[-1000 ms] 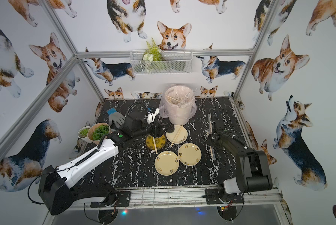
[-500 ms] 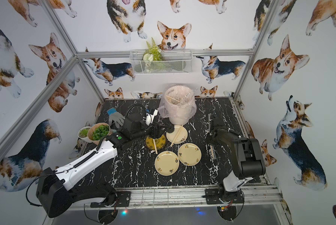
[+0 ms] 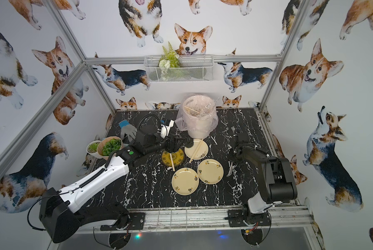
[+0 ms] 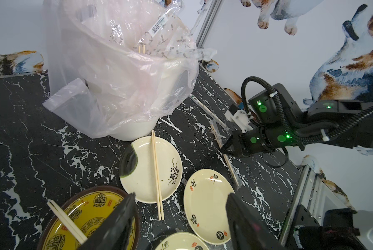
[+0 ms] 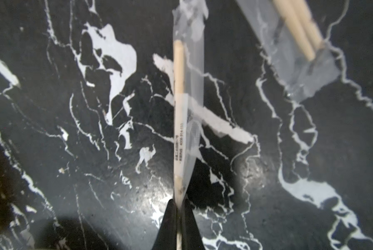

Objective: Remove the packaging of disposable chopsticks
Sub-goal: Pick up the disposable chopsticks from the center of the board.

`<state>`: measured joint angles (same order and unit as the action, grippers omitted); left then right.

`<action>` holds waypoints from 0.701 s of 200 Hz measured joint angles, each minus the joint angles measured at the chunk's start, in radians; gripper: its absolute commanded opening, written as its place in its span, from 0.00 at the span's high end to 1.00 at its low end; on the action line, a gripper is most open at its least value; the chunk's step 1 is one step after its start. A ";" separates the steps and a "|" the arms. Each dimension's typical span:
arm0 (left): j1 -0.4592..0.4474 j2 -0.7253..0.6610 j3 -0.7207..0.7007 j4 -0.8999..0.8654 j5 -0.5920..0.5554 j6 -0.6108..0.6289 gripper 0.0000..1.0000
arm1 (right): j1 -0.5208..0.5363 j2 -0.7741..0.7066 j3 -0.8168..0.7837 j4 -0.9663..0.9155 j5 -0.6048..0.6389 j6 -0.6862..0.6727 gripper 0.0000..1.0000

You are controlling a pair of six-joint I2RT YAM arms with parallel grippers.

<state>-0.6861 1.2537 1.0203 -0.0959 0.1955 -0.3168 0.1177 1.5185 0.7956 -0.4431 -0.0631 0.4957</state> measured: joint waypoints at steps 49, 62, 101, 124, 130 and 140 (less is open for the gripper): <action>-0.002 0.000 0.000 0.022 0.004 0.015 0.31 | 0.000 -0.253 -0.033 -0.018 -0.069 0.013 1.00; -0.013 -0.005 -0.006 0.045 0.006 0.043 0.31 | 0.000 -0.372 -0.054 -0.010 -0.084 0.040 1.00; -0.061 -0.016 -0.040 0.145 0.056 0.147 0.31 | 0.000 -0.716 -0.163 0.198 -0.284 0.146 1.00; -0.082 -0.002 -0.025 0.201 0.128 0.199 0.31 | 0.021 -0.800 -0.185 0.404 -0.416 0.218 1.00; -0.085 0.006 -0.017 0.209 0.150 0.203 0.31 | 0.037 -0.809 -0.185 0.463 -0.443 0.229 1.00; -0.087 0.024 0.004 0.228 0.190 0.203 0.32 | 0.075 -0.813 -0.174 0.537 -0.481 0.237 1.00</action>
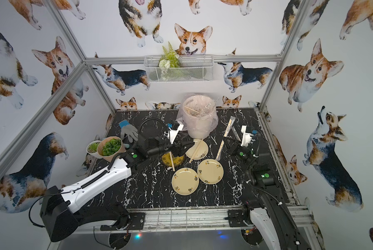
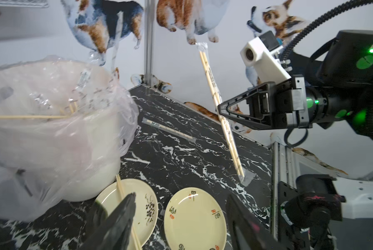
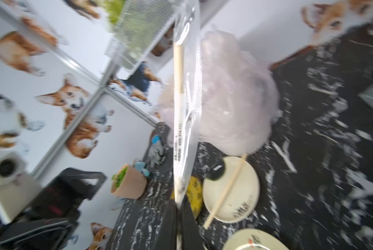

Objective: Remove the packaging of disposable chopsticks
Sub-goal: Pick up the disposable chopsticks from the center of the board, then remove the packet bag from the disposable chopsticks.

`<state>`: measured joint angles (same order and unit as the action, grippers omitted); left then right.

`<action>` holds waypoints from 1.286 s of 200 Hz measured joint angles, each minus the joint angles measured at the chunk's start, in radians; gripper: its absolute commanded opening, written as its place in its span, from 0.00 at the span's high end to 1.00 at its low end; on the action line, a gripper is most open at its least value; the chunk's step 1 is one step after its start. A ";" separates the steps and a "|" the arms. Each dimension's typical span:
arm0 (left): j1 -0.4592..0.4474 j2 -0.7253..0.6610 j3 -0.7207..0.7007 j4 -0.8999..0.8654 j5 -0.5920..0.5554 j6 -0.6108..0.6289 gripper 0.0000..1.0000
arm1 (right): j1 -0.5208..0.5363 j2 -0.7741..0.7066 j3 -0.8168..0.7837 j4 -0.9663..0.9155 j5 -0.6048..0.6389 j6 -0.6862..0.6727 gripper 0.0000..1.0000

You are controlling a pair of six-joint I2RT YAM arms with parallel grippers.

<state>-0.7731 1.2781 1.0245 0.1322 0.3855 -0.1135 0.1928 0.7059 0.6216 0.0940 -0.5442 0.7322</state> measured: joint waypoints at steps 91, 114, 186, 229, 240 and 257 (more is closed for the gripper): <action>-0.028 0.111 0.105 0.103 0.290 -0.190 0.41 | 0.266 0.160 0.156 0.394 -0.124 -0.021 1.00; -0.029 0.101 0.088 0.116 0.305 -0.214 0.33 | 0.286 0.174 0.160 0.422 -0.135 -0.029 1.00; 0.016 -0.026 -0.018 0.072 0.211 -0.182 0.28 | 0.291 0.158 0.202 0.394 -0.136 -0.105 1.00; 0.030 -0.038 -0.050 0.167 0.312 -0.227 0.28 | 0.298 0.163 0.208 0.365 -0.135 -0.131 1.00; 0.031 -0.023 -0.048 0.218 0.353 -0.257 0.29 | 0.307 0.168 0.208 0.364 -0.132 -0.135 1.00; 0.031 0.011 -0.042 0.303 0.421 -0.321 0.33 | 0.330 0.178 0.211 0.355 -0.125 -0.149 1.00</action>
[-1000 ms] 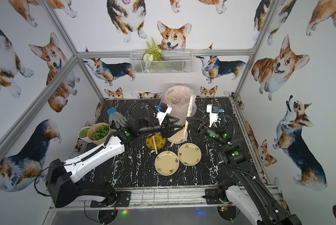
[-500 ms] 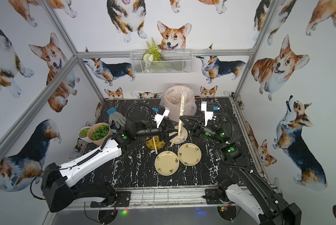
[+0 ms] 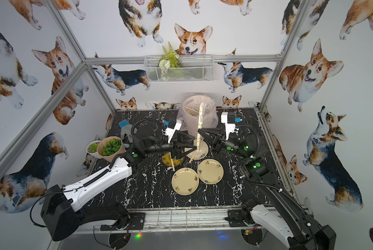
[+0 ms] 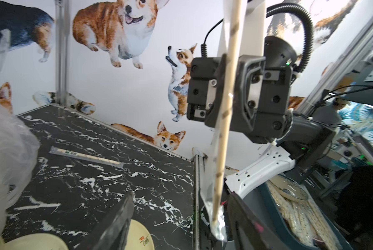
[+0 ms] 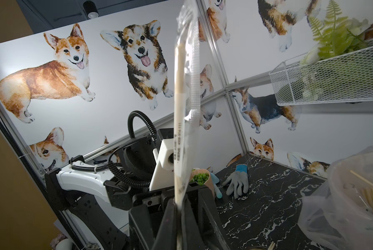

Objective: Remove the packaging of disposable chopsticks
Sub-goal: Remove the packet bag from the disposable chopsticks.

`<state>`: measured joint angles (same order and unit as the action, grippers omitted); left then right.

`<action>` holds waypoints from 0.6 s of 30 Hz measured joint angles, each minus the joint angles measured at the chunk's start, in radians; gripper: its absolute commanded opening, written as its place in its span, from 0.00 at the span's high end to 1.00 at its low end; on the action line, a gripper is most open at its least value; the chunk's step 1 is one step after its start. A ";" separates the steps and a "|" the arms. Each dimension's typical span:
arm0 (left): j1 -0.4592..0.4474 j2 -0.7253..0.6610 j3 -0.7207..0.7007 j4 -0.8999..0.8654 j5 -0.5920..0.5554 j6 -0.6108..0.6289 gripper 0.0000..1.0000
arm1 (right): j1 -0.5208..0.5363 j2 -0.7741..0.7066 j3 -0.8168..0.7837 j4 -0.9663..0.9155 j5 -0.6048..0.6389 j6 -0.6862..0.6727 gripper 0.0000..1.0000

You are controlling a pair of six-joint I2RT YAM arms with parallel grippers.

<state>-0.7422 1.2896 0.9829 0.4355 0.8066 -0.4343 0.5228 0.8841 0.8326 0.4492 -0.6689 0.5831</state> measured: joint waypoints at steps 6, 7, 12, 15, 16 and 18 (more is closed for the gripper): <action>-0.004 0.055 0.019 0.106 0.070 -0.090 0.82 | 0.061 0.018 0.014 -0.013 0.045 -0.038 1.00; -0.005 0.061 0.021 0.120 0.080 -0.098 0.97 | 0.068 0.020 0.014 -0.016 0.060 -0.039 1.00; -0.009 0.069 0.021 0.153 0.096 -0.123 1.00 | 0.078 0.019 0.015 -0.040 0.114 -0.056 0.55; -0.008 0.066 0.021 0.145 0.092 -0.122 1.00 | 0.079 0.018 0.044 -0.084 0.108 -0.079 0.33; -0.008 0.063 0.021 0.133 0.092 -0.117 1.00 | 0.079 0.019 0.063 -0.105 0.098 -0.090 0.33; -0.008 0.050 0.029 0.084 0.096 -0.085 1.00 | 0.079 0.026 0.124 -0.163 0.082 -0.126 0.35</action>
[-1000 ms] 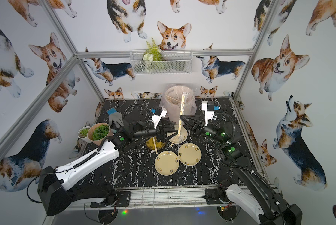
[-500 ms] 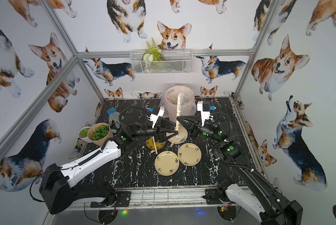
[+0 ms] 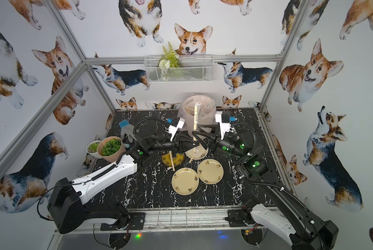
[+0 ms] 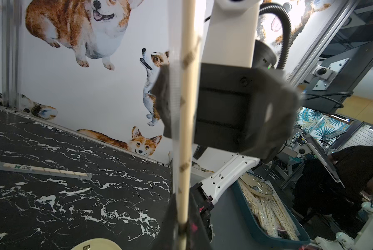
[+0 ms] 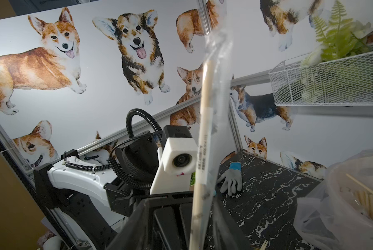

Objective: Remove the packaging of disposable chopsticks
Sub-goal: Remove the packet bag from the disposable chopsticks.

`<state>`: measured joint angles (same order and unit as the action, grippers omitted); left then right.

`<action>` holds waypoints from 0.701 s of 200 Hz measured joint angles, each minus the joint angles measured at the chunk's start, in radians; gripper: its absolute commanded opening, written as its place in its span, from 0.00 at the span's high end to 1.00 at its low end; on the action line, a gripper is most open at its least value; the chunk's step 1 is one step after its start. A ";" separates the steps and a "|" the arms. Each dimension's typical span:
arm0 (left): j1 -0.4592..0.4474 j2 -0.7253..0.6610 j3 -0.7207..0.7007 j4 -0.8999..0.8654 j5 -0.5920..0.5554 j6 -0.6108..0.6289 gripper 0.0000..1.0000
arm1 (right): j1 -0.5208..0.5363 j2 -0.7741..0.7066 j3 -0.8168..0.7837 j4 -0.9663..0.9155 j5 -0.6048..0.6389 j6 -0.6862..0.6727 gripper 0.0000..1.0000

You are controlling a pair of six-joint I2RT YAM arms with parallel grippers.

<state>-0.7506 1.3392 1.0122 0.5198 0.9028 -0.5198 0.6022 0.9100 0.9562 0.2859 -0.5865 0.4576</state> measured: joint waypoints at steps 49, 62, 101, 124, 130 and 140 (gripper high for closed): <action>-0.003 -0.055 0.025 -0.179 0.017 0.141 1.00 | 0.000 0.095 0.216 -0.211 -0.098 -0.088 0.67; -0.004 -0.061 0.025 -0.208 0.019 0.162 1.00 | 0.000 0.114 0.240 -0.248 -0.116 -0.094 0.83; -0.006 -0.075 0.024 -0.241 0.039 0.195 1.00 | -0.001 0.129 0.246 -0.266 -0.150 -0.091 1.00; -0.008 -0.095 0.004 -0.248 0.002 0.182 1.00 | -0.001 0.131 0.204 -0.196 -0.162 -0.058 1.00; -0.008 -0.101 -0.006 -0.248 -0.009 0.175 1.00 | -0.001 0.131 0.184 -0.167 -0.164 -0.044 1.00; -0.008 -0.110 -0.019 -0.248 -0.023 0.167 1.00 | -0.001 0.132 0.145 -0.111 -0.164 -0.007 1.00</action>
<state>-0.7589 1.2289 0.9928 0.2718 0.8803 -0.3523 0.6010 1.0420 1.1015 0.1745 -0.7502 0.4503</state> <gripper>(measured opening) 0.080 0.077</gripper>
